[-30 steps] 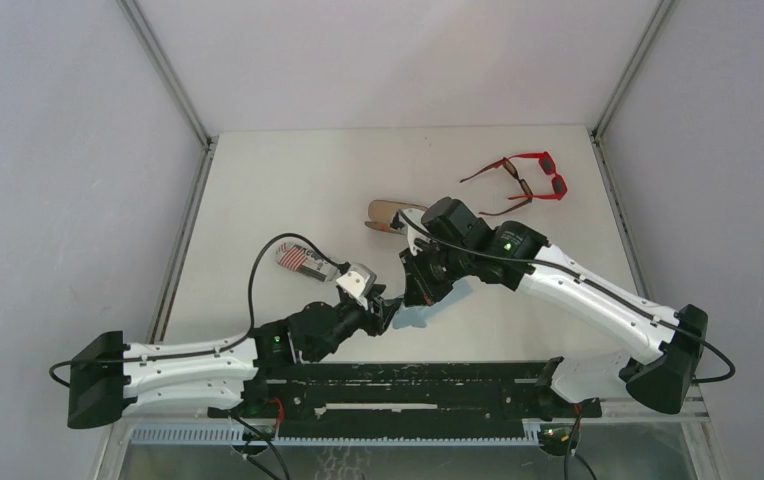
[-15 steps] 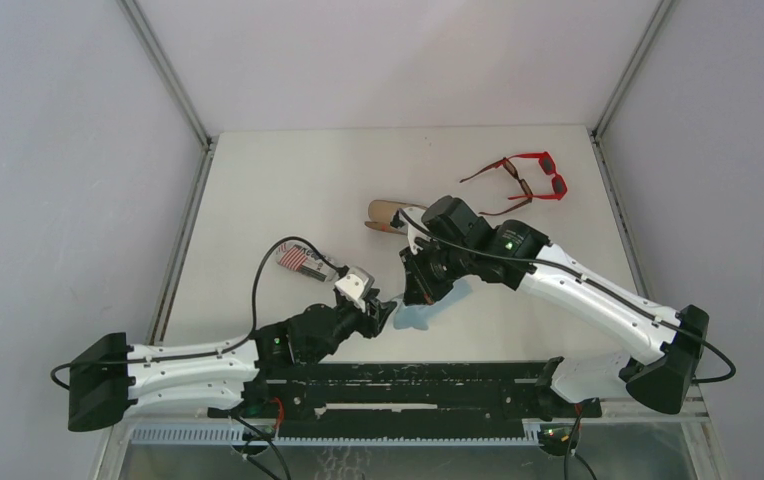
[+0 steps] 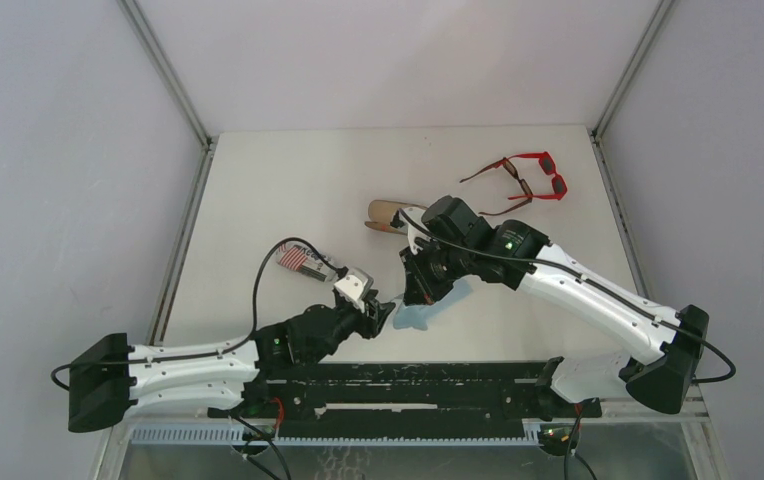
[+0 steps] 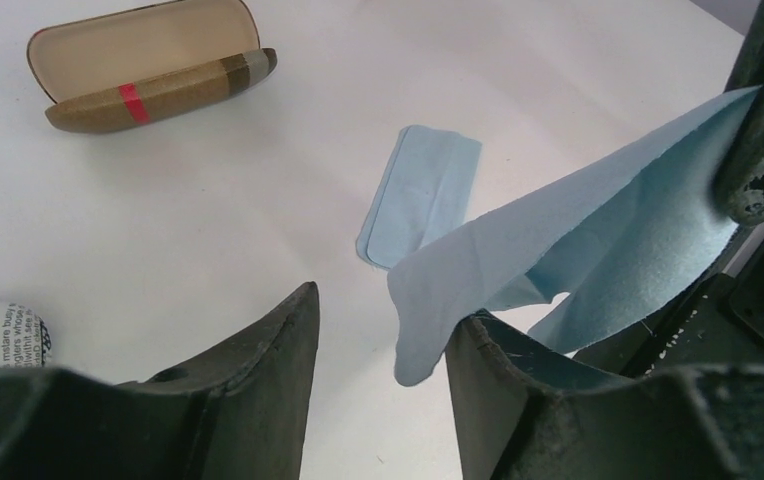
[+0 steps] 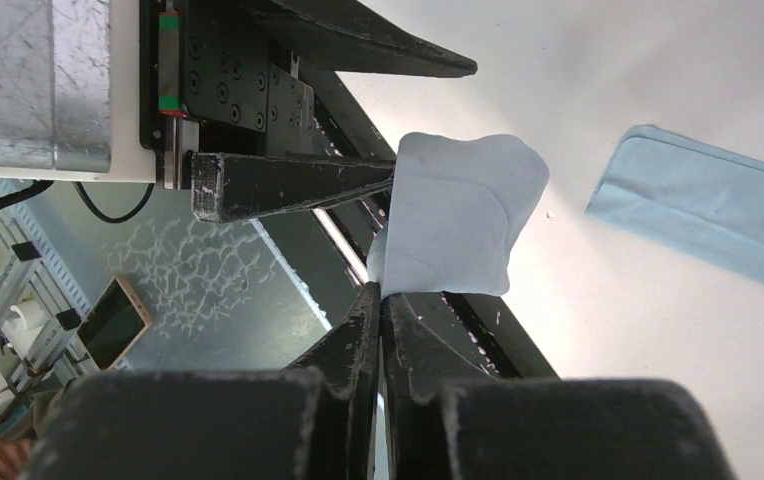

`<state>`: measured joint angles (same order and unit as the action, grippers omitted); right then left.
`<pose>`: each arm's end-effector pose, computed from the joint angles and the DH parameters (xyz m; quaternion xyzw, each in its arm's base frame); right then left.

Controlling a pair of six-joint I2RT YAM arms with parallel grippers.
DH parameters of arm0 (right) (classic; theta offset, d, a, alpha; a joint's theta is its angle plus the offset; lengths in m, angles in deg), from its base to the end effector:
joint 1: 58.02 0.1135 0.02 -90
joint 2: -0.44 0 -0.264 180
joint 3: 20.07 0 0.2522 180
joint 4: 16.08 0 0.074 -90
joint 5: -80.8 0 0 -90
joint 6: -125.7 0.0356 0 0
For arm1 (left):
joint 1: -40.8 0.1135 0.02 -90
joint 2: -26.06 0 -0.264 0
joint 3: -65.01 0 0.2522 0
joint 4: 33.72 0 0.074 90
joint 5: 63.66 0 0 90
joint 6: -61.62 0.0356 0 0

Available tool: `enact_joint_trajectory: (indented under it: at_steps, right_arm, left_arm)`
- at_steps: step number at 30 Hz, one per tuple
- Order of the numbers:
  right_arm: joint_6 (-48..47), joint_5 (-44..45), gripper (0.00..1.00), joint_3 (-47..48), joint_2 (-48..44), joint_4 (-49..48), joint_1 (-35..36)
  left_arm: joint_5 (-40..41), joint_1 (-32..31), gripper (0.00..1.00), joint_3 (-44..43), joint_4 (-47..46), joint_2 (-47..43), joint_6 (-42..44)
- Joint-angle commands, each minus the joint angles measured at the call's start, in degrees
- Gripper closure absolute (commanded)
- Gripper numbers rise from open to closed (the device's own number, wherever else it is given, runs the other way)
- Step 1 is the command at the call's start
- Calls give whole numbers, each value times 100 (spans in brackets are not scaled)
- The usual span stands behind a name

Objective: Organize the sunglasses
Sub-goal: Place the glasses cleaning cloth at the center of the board.

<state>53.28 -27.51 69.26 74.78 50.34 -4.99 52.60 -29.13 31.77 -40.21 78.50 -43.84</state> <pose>0.1472 0.2141 0.3487 -0.3338 0.8716 0.3110 0.1793 0.0836 -0.1830 0.2165 0.2220 0.7412 -0.2820 0.5673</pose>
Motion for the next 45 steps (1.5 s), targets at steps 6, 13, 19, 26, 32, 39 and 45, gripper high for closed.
enact_joint_trajectory:
  at_steps: [6,13,19,26,32,39,45]
  right_arm:
    - [-86,55,100,236,-34,-70,36]
    - [-86,38,100,238,-17,-94,45]
    - [-88,41,100,233,-17,-94,43]
    - [-105,104,100,230,-7,-73,38]
    - [-151,358,100,231,0,-93,21]
    - [-354,395,100,230,218,-146,-5]
    - [-332,303,100,133,289,-324,7]
  left_arm:
    - [-60,68,46,194,-248,-98,-59]
    - [-99,92,49,225,-288,-54,-61]
    - [-145,106,55,227,-337,-29,-53]
    - [-278,107,88,191,-244,-231,25]
    - [-345,108,100,128,357,-903,85]
    - [-435,103,100,-200,1714,-1526,10]
    - [-554,101,100,-720,3172,-1572,-359]
